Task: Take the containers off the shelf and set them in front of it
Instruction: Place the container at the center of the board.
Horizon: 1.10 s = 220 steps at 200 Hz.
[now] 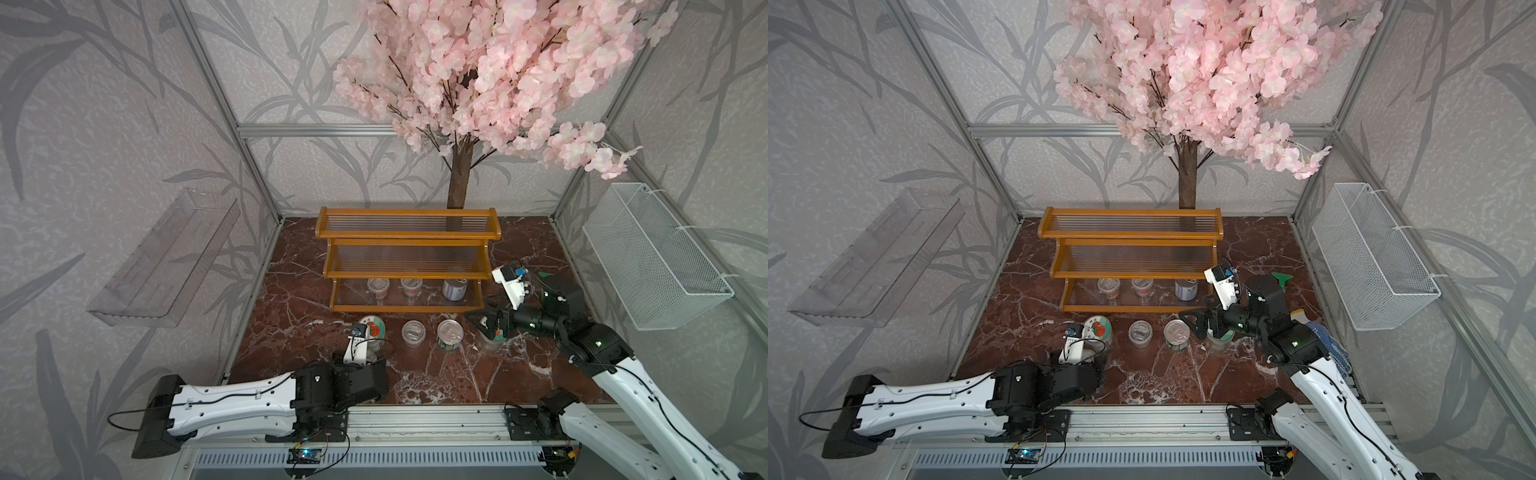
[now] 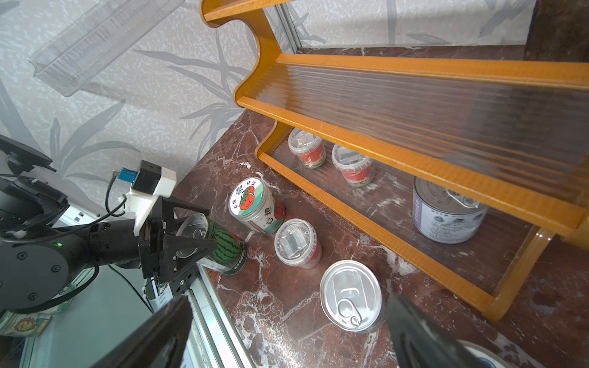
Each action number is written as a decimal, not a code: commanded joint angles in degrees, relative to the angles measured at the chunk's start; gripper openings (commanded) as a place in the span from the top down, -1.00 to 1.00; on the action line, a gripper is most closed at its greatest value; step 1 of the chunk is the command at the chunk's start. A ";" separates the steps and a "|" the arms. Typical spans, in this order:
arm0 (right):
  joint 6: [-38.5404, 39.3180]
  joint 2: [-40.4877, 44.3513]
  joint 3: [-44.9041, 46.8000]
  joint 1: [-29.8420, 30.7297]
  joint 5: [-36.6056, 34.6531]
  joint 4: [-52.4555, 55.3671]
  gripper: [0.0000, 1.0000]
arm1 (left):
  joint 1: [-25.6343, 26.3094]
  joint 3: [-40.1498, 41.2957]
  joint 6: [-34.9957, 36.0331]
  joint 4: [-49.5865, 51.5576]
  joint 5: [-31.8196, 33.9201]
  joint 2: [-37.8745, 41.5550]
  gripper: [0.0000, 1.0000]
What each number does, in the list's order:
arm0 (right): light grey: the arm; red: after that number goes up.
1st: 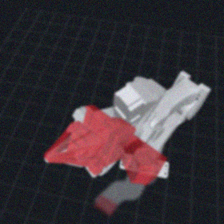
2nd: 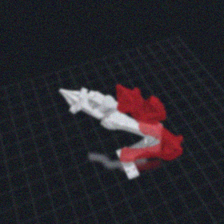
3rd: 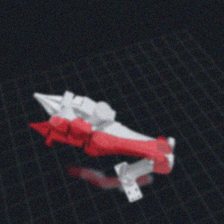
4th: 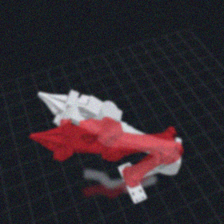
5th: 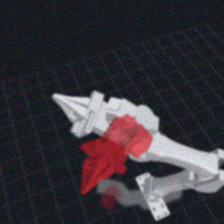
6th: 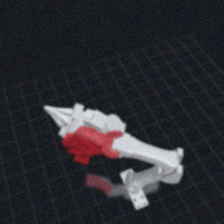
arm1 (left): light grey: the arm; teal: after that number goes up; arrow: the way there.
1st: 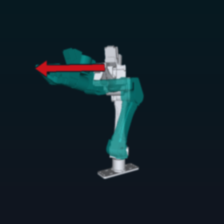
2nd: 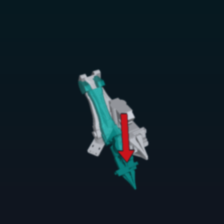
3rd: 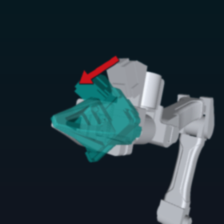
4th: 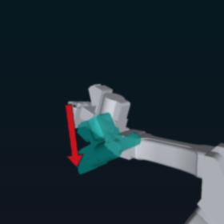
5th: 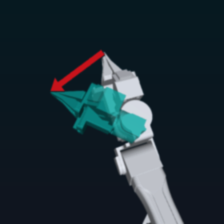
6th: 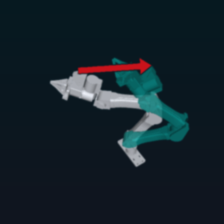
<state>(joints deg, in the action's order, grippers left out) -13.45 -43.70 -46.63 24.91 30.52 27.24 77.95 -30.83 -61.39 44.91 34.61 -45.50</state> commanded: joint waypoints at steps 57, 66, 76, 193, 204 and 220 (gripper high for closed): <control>0.19 1.74 1.45 -0.12 0.25 -0.72 -0.98 | 0.15 -3.81 -0.58 4.31 -4.83 -1.60 -0.58; 0.19 1.98 1.48 -0.04 0.07 -0.67 -0.98 | 0.17 -3.78 -0.61 4.06 -5.07 -1.67 -0.58; 0.32 2.18 1.54 -0.07 -0.02 -0.46 -0.98 | 0.18 -3.67 -0.58 4.05 -5.16 -1.87 -0.58; 0.89 1.85 0.62 -0.09 -0.37 -0.16 -0.98 | 0.10 -13.69 0.16 12.27 4.15 -2.74 -1.00; 0.91 1.92 0.46 -0.08 -0.51 -0.16 -0.98 | 0.09 -15.72 1.05 12.76 5.31 -2.41 -1.00; 1.15 1.80 0.34 -0.09 -0.73 -0.10 -0.98 | -0.41 -18.41 2.98 12.82 6.97 -2.78 -1.00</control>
<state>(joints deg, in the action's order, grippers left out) -13.41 -41.95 -45.47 24.88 30.44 27.27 77.95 -45.12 -61.01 54.35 36.32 -48.47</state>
